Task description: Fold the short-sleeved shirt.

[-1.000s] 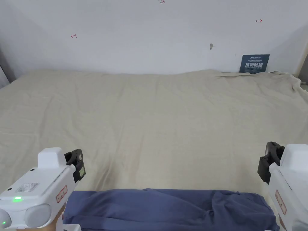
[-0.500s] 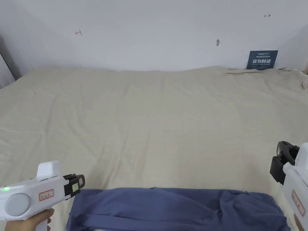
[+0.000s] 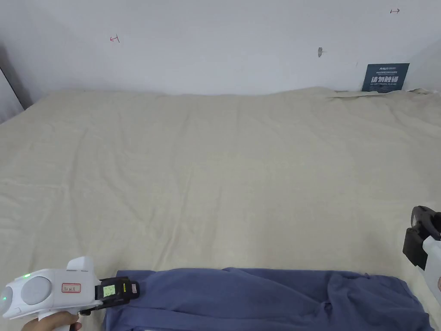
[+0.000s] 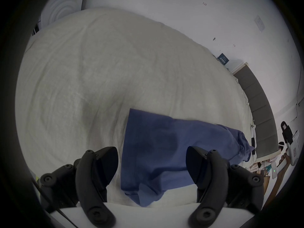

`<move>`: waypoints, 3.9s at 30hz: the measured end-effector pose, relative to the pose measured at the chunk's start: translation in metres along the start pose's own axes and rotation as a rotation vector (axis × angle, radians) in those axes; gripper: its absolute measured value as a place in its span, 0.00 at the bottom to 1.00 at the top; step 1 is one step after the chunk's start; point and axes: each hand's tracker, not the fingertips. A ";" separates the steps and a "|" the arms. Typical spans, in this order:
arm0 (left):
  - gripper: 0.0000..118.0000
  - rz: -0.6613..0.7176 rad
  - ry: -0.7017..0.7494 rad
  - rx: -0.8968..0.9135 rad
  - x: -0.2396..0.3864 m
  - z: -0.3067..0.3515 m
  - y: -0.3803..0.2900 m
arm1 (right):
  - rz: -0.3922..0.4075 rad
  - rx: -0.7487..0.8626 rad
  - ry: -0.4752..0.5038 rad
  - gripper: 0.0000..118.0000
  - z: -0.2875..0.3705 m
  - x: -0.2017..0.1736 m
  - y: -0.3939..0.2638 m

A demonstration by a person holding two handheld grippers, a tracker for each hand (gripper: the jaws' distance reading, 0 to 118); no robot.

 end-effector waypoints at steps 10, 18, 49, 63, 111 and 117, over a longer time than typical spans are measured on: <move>0.24 -0.095 0.040 -0.035 0.008 -0.006 0.006 | 0.007 -0.037 -0.010 0.01 -0.004 0.002 -0.005; 0.04 -0.147 0.022 -0.023 0.037 0.001 -0.003 | -0.007 -0.044 -0.010 0.01 -0.003 0.005 -0.006; 0.03 -0.282 0.016 -0.036 0.139 0.057 0.028 | -0.020 -0.019 0.018 0.01 0.008 0.020 0.000; 0.03 -0.354 -0.125 -0.185 0.263 -0.054 -0.020 | -0.038 -0.029 -0.013 0.01 0.017 0.040 -0.009; 0.00 -0.376 0.002 0.183 0.205 -0.053 -0.086 | -0.051 -0.031 -0.025 0.01 0.030 0.051 -0.010; 0.00 -0.427 -0.041 0.110 0.240 -0.070 -0.109 | -0.061 -0.034 -0.035 0.01 0.031 0.059 -0.012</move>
